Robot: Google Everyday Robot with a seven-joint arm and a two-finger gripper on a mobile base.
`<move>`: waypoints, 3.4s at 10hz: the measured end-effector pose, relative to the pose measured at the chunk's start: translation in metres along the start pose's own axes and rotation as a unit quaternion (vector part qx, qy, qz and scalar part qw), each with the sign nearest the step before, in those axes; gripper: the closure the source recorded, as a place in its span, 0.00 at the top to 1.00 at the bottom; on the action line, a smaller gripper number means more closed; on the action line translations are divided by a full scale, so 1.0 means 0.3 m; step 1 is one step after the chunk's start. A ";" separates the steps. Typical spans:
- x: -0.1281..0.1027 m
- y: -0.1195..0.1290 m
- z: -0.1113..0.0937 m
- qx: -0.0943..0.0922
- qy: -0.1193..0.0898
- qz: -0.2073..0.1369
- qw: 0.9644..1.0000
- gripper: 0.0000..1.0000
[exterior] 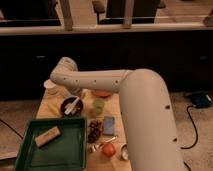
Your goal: Wipe purple bowl with brush
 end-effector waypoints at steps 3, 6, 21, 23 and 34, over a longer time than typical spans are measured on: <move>0.135 0.002 0.052 -0.017 0.006 0.040 0.999 0.00; 0.165 -0.062 0.056 -0.014 0.007 0.061 0.998 0.00; 0.146 -0.060 0.081 -0.003 -0.010 0.020 1.000 0.00; 0.110 -0.097 0.065 0.002 -0.013 0.010 1.000 0.00; 0.020 -0.140 0.023 0.017 -0.022 -0.027 0.999 0.00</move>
